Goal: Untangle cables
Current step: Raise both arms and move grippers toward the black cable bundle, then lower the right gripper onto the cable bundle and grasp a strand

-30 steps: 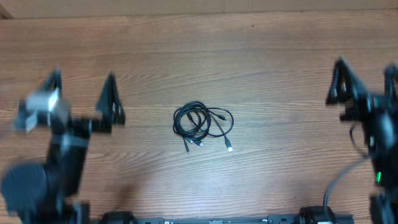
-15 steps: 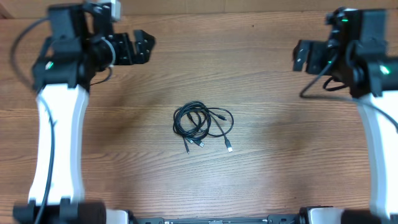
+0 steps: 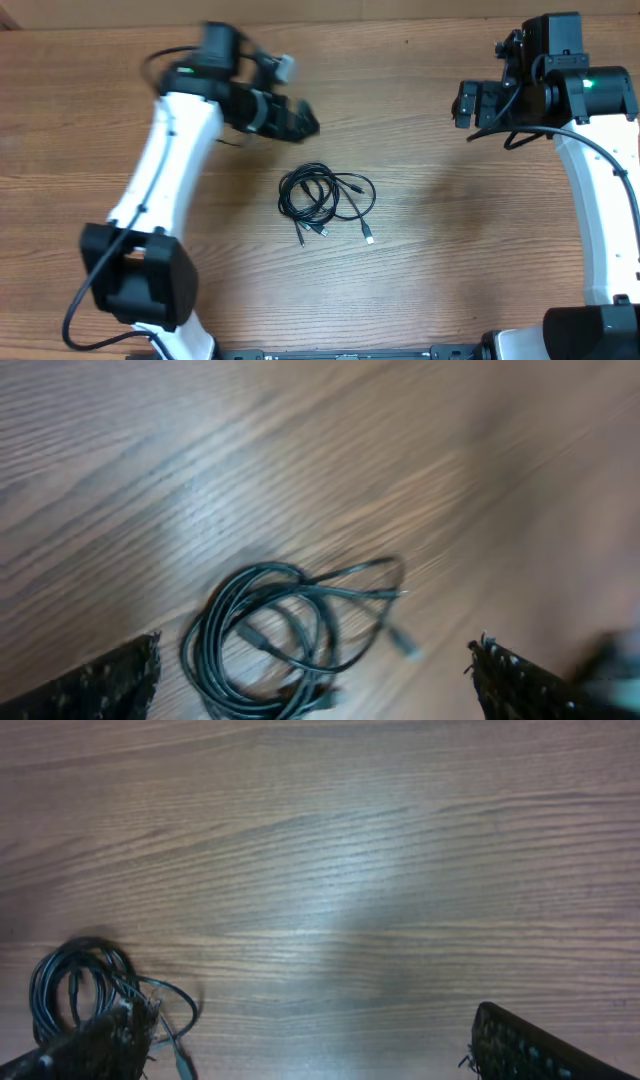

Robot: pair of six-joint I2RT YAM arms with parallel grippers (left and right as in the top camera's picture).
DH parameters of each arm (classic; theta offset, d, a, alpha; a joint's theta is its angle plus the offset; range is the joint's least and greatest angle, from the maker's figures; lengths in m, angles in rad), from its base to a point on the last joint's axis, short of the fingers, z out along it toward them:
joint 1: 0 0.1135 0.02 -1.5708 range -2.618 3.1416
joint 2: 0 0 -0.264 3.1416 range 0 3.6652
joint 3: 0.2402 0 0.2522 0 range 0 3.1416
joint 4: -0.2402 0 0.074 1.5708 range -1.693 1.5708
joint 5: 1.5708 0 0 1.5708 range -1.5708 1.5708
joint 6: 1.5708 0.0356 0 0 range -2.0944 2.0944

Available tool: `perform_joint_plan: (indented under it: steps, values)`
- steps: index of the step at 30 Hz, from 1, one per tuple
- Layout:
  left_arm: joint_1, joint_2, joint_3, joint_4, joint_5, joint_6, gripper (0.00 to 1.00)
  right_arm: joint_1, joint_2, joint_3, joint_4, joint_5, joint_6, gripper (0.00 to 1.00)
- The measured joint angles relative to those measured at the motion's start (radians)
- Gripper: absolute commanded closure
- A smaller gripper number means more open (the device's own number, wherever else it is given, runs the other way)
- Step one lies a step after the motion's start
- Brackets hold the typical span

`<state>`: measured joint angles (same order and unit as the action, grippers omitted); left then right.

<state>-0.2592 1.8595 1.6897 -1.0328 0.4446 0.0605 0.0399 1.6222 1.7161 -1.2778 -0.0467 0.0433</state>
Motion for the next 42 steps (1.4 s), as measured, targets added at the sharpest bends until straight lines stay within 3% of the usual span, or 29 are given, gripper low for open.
perform_joint_plan:
  steps: [5, 9, 21, 29, 34, 42]
  values:
    - [-0.169, -0.002, 0.0, -0.01, -0.303, -0.004, 0.0, 0.0, 0.0, 0.0, -0.034, -0.085, -0.062, 0.0]
    - [-0.191, -0.027, 0.0, -0.03, -0.482, -0.045, 0.0, 0.0, 0.0, -0.027, -0.041, -0.208, -0.127, 0.0]
    - [-0.055, -0.434, 0.007, -0.16, -0.621, -0.111, 0.0, 0.092, 0.118, -0.256, 0.191, -0.481, -0.2, 0.0]
    - [-0.068, -0.483, 0.018, -0.193, -0.622, -0.141, 0.0, 0.289, 0.156, -0.386, 0.257, -0.352, -0.166, 0.0]
    - [-0.068, -0.474, 0.014, -0.225, -0.637, -0.156, 0.0, 0.456, 0.173, -0.465, 0.33, -0.158, -0.099, 0.0]
    - [-0.068, -0.474, 0.012, -0.253, -0.663, -0.16, 0.0, 0.478, 0.174, -0.534, 0.422, 0.061, 0.019, 0.0]
